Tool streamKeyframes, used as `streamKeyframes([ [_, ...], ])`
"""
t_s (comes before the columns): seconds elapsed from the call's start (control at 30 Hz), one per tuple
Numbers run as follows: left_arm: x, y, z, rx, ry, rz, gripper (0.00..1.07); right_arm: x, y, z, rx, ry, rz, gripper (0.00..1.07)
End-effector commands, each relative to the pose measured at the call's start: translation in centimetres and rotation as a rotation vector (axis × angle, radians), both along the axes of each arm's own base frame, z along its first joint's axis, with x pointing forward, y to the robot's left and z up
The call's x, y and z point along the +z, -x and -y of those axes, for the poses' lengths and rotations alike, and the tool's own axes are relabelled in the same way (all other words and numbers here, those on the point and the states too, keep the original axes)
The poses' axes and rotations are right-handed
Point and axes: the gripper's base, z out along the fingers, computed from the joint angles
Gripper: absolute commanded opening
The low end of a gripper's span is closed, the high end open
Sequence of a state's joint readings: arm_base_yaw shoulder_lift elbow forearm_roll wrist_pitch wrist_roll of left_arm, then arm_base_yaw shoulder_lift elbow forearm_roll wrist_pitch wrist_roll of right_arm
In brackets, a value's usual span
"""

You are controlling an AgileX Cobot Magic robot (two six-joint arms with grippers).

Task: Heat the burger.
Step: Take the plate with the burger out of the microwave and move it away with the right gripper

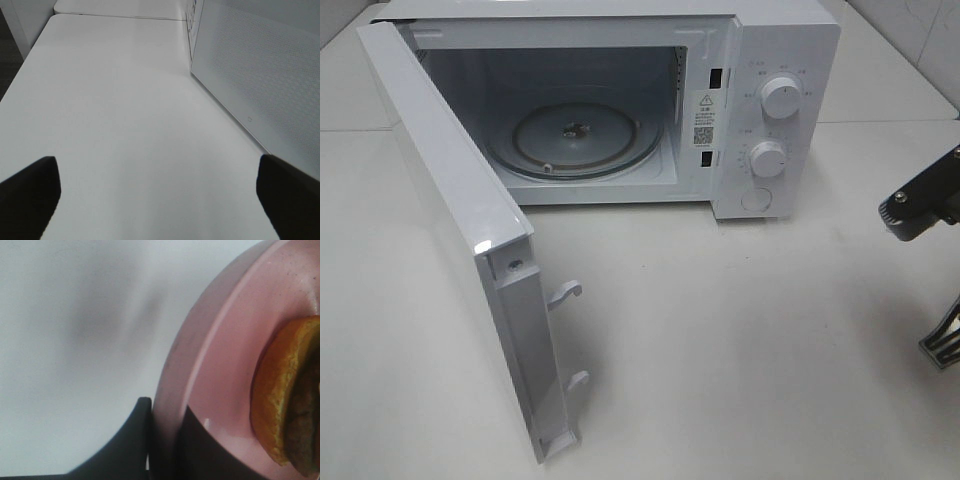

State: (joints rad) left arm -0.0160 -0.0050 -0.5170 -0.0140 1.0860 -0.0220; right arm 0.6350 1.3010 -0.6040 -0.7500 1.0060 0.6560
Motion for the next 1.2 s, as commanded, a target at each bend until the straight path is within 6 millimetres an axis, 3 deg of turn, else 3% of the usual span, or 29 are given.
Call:
streamKeyframes([
  [0.03, 0.1, 0.2, 0.0, 0.004, 0.000, 0.033, 1.00, -0.2, -0.7, 0.2, -0.050, 0.060, 0.032, 0.00],
  [0.43, 0.1, 0.2, 0.0, 0.004, 0.000, 0.033, 1.00, -1.8, -1.3, -0.2, -0.104, 0.063, 0.008, 0.00],
  [0.83, 0.1, 0.2, 0.0, 0.004, 0.000, 0.033, 1.00, -5.1, -2.4, -1.3, -0.123, 0.049, -0.025, 0.00],
  [1.2, 0.1, 0.2, 0.0, 0.004, 0.000, 0.033, 1.00, -7.2, -3.7, 0.2, -0.193, 0.044, -0.041, 0.00],
])
